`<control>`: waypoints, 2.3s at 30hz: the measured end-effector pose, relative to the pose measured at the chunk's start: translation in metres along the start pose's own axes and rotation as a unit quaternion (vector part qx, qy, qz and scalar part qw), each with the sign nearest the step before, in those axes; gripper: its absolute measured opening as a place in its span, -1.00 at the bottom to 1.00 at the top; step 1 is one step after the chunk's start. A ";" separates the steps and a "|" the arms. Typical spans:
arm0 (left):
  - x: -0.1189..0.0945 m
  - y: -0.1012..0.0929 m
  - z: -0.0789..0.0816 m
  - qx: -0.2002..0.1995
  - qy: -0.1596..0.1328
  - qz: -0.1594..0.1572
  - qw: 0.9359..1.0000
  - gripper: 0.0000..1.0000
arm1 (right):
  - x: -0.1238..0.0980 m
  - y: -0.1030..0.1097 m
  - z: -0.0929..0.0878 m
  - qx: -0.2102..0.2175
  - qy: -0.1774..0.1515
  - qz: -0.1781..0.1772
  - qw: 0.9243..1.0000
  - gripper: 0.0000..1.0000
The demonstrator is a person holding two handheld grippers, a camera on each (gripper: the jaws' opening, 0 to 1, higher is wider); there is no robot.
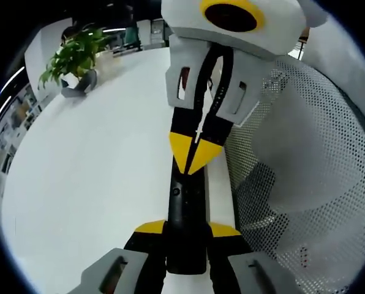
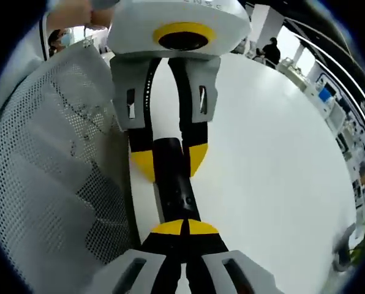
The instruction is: Press the specified remote control buttons in sequence, fully releasing each button before pressing the next.
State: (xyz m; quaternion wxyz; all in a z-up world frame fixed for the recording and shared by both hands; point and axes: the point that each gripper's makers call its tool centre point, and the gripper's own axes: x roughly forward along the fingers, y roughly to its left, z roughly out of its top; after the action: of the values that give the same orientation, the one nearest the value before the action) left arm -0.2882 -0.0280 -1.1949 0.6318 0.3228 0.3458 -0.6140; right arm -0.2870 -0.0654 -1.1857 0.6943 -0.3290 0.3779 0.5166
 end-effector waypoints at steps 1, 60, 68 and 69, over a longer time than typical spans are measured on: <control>0.000 0.000 0.000 0.000 0.000 0.000 1.000 -0.51 | -0.001 0.000 0.000 0.016 -0.005 0.001 1.000 -1.00; 0.000 0.000 0.000 -0.011 -0.015 0.005 1.000 -0.51 | 0.009 0.024 0.017 -0.040 -0.019 0.015 0.999 -1.00; 0.000 0.000 0.000 -0.007 -0.014 0.003 1.000 -0.51 | 0.009 0.023 0.016 -0.030 -0.021 0.002 0.999 -1.00; 0.000 0.000 0.000 -0.007 -0.013 0.003 1.000 -0.51 | 0.009 0.024 0.016 -0.038 -0.022 -0.001 0.999 -1.00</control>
State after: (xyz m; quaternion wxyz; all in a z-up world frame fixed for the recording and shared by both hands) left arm -0.2882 -0.0282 -1.1953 0.6403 0.3109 0.3409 -0.6141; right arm -0.3053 -0.0412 -1.1872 0.6903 -0.3438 0.3424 0.5366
